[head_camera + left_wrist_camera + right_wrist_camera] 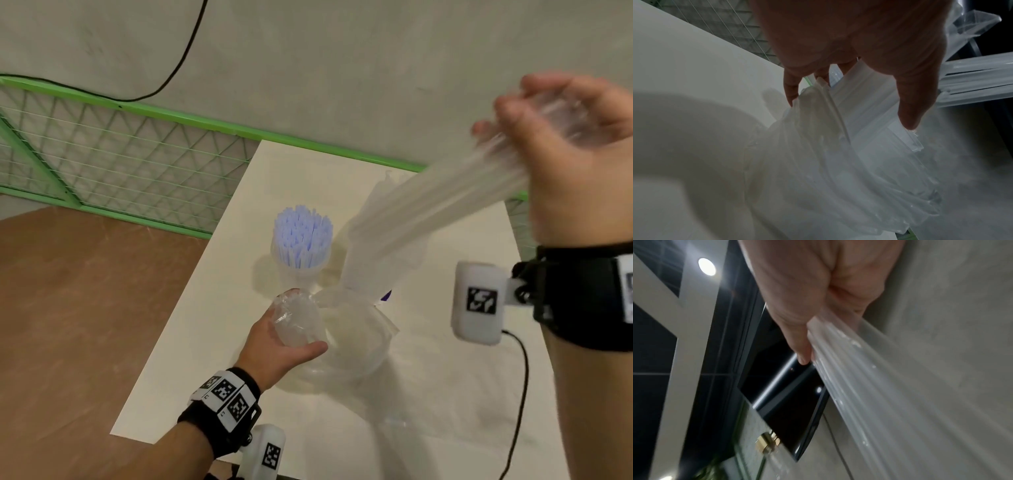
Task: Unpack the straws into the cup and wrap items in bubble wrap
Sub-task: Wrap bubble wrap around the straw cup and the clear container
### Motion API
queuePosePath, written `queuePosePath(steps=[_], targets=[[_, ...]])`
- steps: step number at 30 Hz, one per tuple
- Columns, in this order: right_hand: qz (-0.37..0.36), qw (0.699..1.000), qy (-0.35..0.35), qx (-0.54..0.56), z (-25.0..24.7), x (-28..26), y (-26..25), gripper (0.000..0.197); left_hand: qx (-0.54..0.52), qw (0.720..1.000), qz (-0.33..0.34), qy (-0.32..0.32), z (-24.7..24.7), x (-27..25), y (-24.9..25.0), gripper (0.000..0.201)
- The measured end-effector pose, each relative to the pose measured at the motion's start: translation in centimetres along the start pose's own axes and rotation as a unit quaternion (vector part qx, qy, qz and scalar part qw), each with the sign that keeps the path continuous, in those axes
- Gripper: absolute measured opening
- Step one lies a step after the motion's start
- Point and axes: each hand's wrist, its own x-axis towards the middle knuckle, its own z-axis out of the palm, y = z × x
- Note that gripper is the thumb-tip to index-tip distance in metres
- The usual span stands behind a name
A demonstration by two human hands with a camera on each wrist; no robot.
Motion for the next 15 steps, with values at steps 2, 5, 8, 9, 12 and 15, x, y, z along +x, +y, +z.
queuePosePath(steps=[2,5,8,9,12,15], targets=[[-0.001,1.000,0.016,-0.010,-0.7,1.8,0.9,0.017,-0.002,1.000,0.000,-0.003,0.0,0.0,0.1,0.074],[0.035,0.998,0.006,-0.052,-1.0,3.2,4.6,0.020,-0.016,1.000,-0.005,-0.005,0.0,-0.1,0.1,0.075],[0.085,0.990,-0.065,-0.093,-0.4,3.1,9.1,0.016,-0.021,1.000,-0.009,-0.003,0.1,-0.2,0.1,0.076],[0.100,0.985,-0.093,-0.107,-0.2,2.6,10.4,0.014,-0.020,1.000,-0.009,-0.002,0.1,-0.3,0.1,0.075],[0.099,0.961,-0.161,-0.204,0.2,0.8,13.4,0.012,-0.015,1.000,-0.007,0.000,0.0,-0.3,0.0,0.074],[0.023,0.916,-0.229,-0.329,0.4,-0.8,15.3,0.019,-0.013,1.000,-0.005,0.001,0.0,-0.3,-0.1,0.074]])
